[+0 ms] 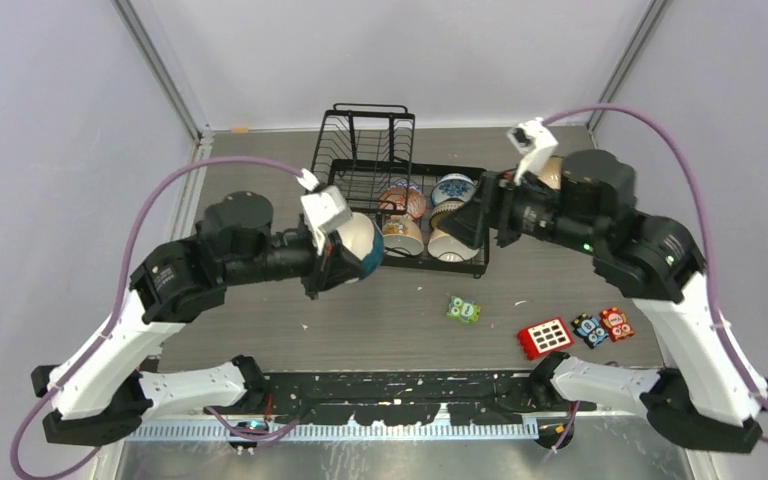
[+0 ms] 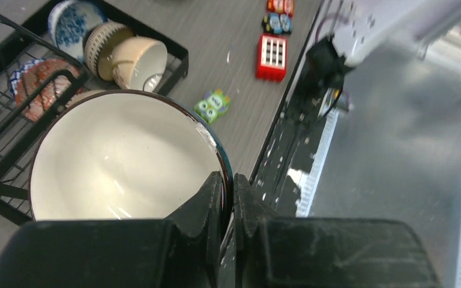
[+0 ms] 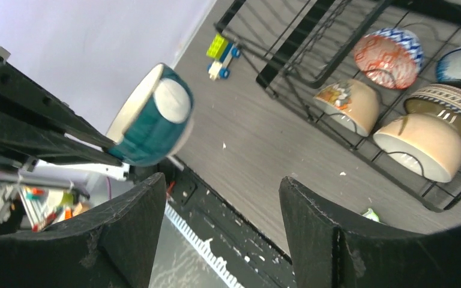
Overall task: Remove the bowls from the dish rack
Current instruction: Place the bowl at the center of the board.
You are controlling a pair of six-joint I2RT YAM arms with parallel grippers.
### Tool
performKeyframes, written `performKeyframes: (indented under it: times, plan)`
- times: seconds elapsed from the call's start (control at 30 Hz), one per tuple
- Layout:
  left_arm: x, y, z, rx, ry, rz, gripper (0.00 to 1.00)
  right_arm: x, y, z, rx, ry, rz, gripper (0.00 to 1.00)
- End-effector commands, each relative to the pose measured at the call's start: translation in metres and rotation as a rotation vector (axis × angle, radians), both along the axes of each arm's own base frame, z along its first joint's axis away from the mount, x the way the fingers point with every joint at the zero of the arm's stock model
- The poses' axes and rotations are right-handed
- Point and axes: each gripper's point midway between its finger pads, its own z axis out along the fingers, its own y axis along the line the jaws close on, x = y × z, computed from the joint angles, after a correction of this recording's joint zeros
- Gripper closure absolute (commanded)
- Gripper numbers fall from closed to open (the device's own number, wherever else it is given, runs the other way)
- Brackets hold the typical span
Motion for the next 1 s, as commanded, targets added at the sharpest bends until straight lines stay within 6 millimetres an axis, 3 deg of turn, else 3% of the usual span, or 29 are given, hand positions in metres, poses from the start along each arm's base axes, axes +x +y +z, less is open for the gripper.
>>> performKeyframes:
  times: [0.0,0.27,0.57,0.97]
  plan:
    - [-0.002,0.0,-0.014,0.122,-0.23,-0.072,1.0,-0.011,0.013,-0.013,-0.134,0.036,0.082,0.27]
    - [-0.022,-0.014,-0.038,0.288,-0.461,-0.247,1.0,-0.008,0.041,-0.044,-0.297,0.099,0.128,0.28]
    - [-0.038,-0.019,-0.072,0.514,-0.586,-0.36,1.0,-0.016,0.058,-0.059,-0.414,0.107,0.153,0.31]
    - [-0.067,-0.028,-0.079,0.441,-0.499,-0.457,1.0,-0.024,0.063,-0.077,-0.528,0.08,0.142,0.38]
